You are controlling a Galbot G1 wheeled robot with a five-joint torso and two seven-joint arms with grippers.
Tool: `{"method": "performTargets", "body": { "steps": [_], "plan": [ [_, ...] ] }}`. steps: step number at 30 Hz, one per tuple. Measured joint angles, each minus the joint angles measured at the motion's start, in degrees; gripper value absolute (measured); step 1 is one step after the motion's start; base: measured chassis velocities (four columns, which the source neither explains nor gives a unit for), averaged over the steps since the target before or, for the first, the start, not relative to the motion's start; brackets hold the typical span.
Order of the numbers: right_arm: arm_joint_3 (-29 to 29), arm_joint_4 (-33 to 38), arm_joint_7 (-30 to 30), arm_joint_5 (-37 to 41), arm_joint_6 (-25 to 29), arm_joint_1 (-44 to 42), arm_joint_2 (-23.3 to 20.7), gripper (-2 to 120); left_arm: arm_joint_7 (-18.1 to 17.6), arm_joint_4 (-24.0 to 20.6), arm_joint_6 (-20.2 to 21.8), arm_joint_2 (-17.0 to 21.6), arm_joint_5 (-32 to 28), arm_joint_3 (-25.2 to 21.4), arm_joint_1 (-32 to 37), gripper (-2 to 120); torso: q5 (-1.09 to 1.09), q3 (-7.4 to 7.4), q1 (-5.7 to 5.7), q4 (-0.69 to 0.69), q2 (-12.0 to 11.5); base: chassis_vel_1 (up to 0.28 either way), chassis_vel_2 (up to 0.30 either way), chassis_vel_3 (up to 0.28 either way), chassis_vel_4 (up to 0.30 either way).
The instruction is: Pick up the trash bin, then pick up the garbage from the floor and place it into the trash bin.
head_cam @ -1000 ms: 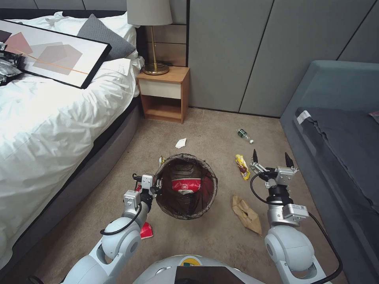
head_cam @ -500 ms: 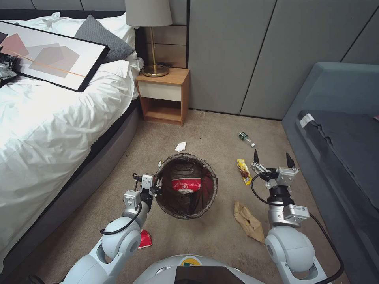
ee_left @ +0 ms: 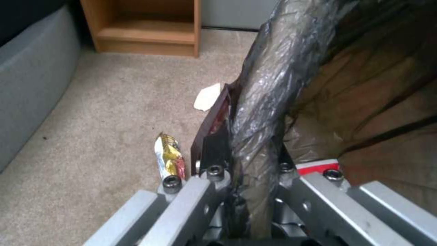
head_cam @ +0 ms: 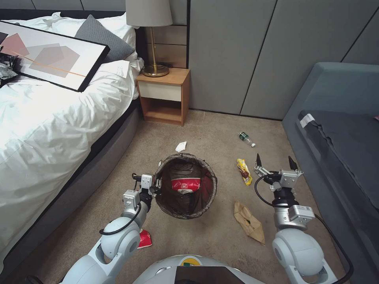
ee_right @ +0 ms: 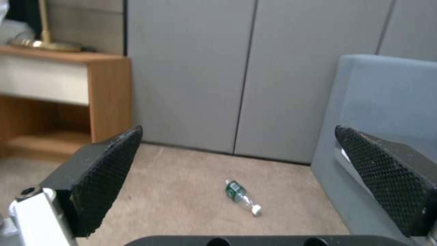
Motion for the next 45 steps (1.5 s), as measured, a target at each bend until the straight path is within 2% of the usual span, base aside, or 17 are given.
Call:
{"method": "performTargets", "body": {
  "steps": [1,2,3,5,6,7,10,17,23,31,37,45],
  "plan": [
    [0.0,0.0,0.0,0.0,0.0,0.0,0.0,100,0.0,0.0,0.0,0.0,0.0,0.0,0.0,3,0.00,0.00,0.00,0.00,0.0,0.000,0.000,0.000,0.000],
    [0.7,-0.4,-0.1,1.3,-0.1,-0.7,-4.3,100,0.1,0.1,-0.1,0.0,0.0,-0.1,0.0,3,0.00,0.00,0.00,0.00,0.0,0.000,0.000,0.000,0.000],
    [1.1,-0.7,-0.2,2.1,-0.2,-1.0,-6.3,100,0.2,0.2,-0.1,0.1,0.0,-0.2,0.0,3,-0.01,0.00,0.00,0.01,0.0,0.000,0.000,0.000,0.000],
    [1.3,-0.9,-0.2,2.6,-0.3,-1.2,-7.7,100,0.2,0.2,-0.2,0.1,0.0,-0.2,0.1,3,0.00,0.00,0.00,0.00,0.0,0.000,0.000,0.000,0.000],
    [2.1,-1.8,-0.6,4.7,-0.8,-1.7,-12.0,100,0.3,0.2,-0.2,0.1,0.1,-0.5,0.2,3,-0.01,0.01,0.00,0.02,0.0,0.000,0.000,0.000,0.000],
    [2.1,-1.8,-0.6,4.7,-0.8,-1.7,-12.0,100,0.3,0.2,-0.2,0.1,0.1,-0.5,0.2,3,-0.01,0.01,0.00,0.02,0.0,0.000,0.000,0.000,0.000],
    [2.5,-4.5,-1.6,10.2,-1.0,-2.1,-17.6,100,0.5,0.1,-0.3,0.1,0.1,-1.0,0.6,3,0.00,0.01,0.00,0.01,0.0,0.000,0.000,0.000,0.000],
    [1.8,-11.6,-5.2,15.8,0.5,-1.0,-24.0,100,0.6,0.0,-0.3,0.1,0.1,-1.2,0.7,3,-0.01,0.01,0.00,0.00,0.0,0.000,0.000,0.000,0.000],
    [-3.3,-19.1,-10.3,18.4,2.2,2.4,-29.3,100,0.7,0.0,-0.4,0.5,0.0,-1.7,0.8,3,-0.01,0.01,0.00,0.02,0.0,0.000,0.000,0.000,0.000],
    [-7.7,-25.4,-15.4,19.8,3.1,5.7,-30.4,100,0.7,0.0,-0.5,0.8,-0.2,-1.8,0.7,3,-0.01,0.01,0.00,0.01,0.0,0.000,0.000,0.000,0.000],
    [-12.0,-31.8,-19.9,19.9,4.9,8.7,-29.2,100,0.8,0.0,-0.6,1.0,-0.3,-1.2,0.5,3,-0.01,0.01,0.00,0.01,0.0,0.000,0.000,0.000,0.000],
    [-15.6,-35.4,-21.4,19.0,4.8,9.8,-27.4,100,0.8,0.2,-0.6,1.0,-0.3,-0.8,0.2,3,-0.01,0.01,0.00,0.00,0.0,0.000,0.000,0.000,0.000]
  ]
}}
